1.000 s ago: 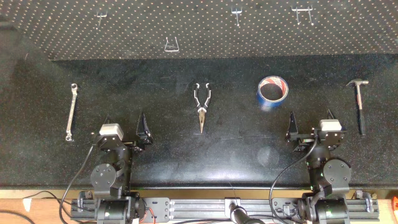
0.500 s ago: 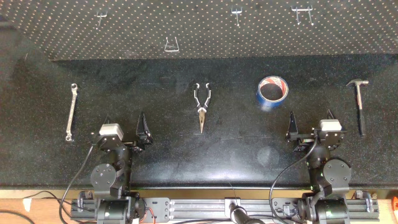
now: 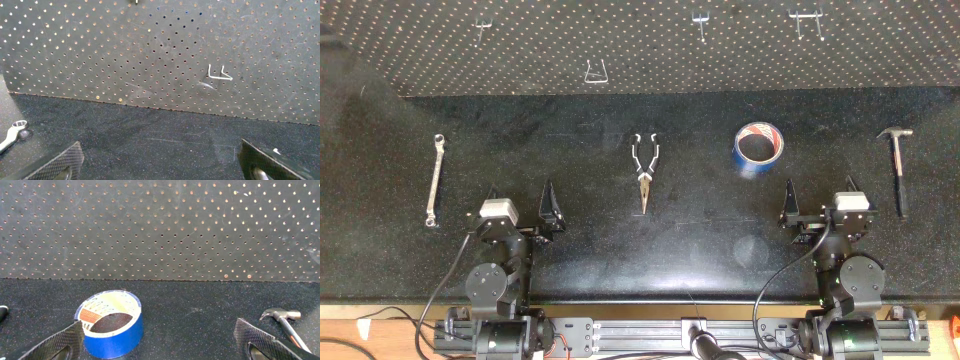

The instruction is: Place Tools Onto Pegboard

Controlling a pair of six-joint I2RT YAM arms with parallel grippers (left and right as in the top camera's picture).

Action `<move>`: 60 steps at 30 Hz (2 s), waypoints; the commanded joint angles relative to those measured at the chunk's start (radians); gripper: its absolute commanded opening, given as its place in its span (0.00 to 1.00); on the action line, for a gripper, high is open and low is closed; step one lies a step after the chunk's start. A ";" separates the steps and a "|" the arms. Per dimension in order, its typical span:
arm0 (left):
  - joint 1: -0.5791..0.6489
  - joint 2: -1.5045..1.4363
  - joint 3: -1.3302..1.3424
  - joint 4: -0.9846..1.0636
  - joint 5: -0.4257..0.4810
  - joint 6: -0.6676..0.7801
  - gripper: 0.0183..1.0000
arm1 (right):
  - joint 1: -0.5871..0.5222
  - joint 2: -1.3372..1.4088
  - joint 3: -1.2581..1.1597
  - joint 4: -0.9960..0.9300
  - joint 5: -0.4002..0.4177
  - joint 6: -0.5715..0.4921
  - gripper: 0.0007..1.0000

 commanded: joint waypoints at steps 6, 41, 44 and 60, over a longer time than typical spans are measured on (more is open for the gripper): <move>0.002 -0.008 -0.003 -0.002 -0.016 -0.009 1.00 | 0.005 0.003 -0.005 -0.005 -0.013 -0.014 0.98; 0.702 1.852 1.352 -0.914 -0.054 0.755 1.00 | 0.005 0.003 -0.005 -0.005 -0.013 -0.014 0.98; 0.651 1.968 1.368 -0.905 -0.061 0.761 1.00 | 0.005 0.003 -0.005 -0.005 -0.013 -0.014 0.98; 0.621 1.897 1.387 -0.869 0.004 0.611 0.01 | 0.005 0.003 -0.005 -0.005 -0.013 -0.014 0.98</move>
